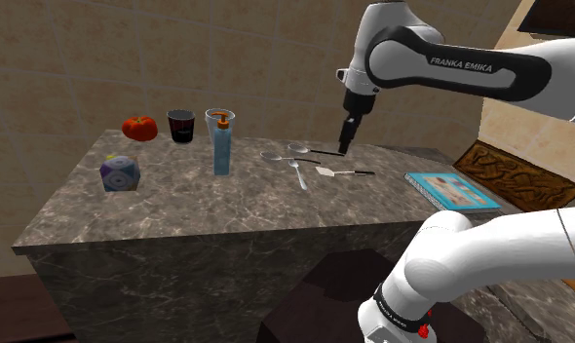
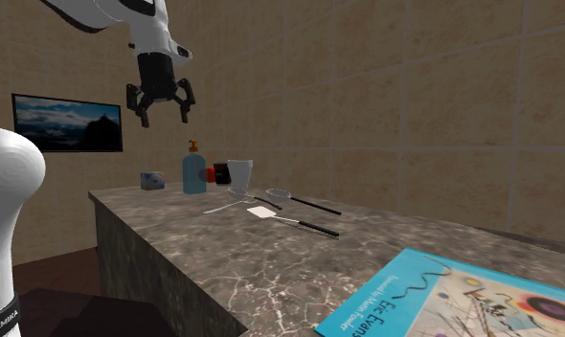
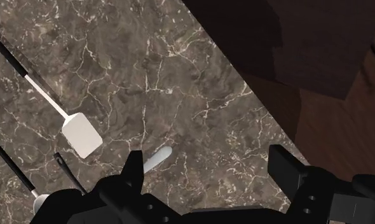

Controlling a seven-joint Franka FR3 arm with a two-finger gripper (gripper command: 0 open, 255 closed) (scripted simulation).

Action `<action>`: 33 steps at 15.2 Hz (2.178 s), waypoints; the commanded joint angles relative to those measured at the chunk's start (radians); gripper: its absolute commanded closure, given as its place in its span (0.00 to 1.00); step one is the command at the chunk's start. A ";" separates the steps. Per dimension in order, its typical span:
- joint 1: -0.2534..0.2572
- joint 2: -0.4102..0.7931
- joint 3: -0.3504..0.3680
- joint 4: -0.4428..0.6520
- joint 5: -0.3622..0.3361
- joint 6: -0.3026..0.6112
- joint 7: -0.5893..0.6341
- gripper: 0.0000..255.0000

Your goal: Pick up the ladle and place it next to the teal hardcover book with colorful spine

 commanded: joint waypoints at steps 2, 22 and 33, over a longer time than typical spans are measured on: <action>-0.005 0.046 -0.074 -0.016 -0.046 0.076 -0.108 0.00; 0.037 0.723 -0.476 0.291 0.060 0.502 -0.857 0.00; -0.129 1.203 -0.417 0.711 0.347 0.519 -1.264 0.00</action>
